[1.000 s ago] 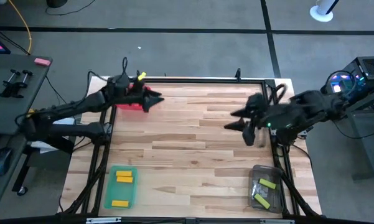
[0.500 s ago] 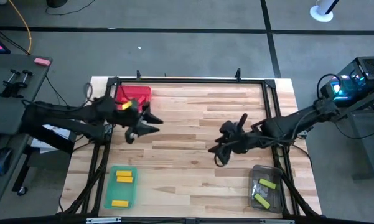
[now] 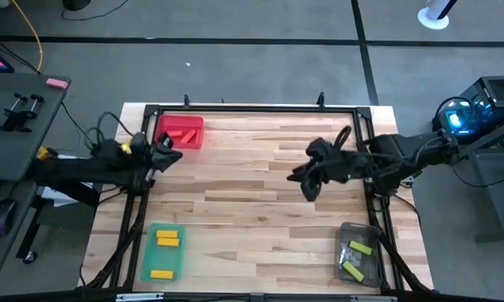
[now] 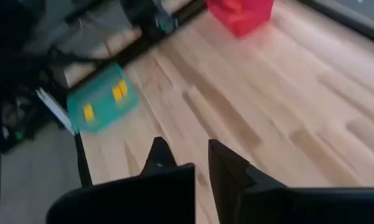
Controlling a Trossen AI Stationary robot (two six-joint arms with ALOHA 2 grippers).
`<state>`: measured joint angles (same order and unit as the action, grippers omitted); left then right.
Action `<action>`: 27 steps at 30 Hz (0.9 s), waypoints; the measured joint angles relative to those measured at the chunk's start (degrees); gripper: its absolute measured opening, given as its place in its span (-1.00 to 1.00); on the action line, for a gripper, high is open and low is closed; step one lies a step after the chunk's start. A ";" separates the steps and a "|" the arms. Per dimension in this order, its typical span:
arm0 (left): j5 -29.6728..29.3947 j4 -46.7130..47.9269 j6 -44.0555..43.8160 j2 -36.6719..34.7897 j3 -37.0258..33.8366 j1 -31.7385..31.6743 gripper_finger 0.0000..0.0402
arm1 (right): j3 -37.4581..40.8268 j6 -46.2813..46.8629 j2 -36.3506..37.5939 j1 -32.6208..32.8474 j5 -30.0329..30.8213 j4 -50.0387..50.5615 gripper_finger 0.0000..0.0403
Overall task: Sort blocks
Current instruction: Return to Home Position
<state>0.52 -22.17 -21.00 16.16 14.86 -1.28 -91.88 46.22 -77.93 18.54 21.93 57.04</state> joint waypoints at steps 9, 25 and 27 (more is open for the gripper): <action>-2.64 -18.32 -5.84 -1.81 -14.09 -0.02 -1.00 | 9.37 18.90 4.88 14.21 3.54 4.57 -1.00; -2.68 -13.11 -8.91 -1.83 -14.01 -0.11 -1.00 | 58.05 9.30 30.75 21.63 20.64 -50.51 -1.00; -2.68 -13.11 -8.89 -1.83 -14.01 -0.11 -1.00 | 61.64 -2.57 33.34 14.10 13.11 -60.48 -1.00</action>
<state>-2.15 -35.29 -29.89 14.33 0.85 -1.39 -30.23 43.65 -44.59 32.64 35.04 -3.44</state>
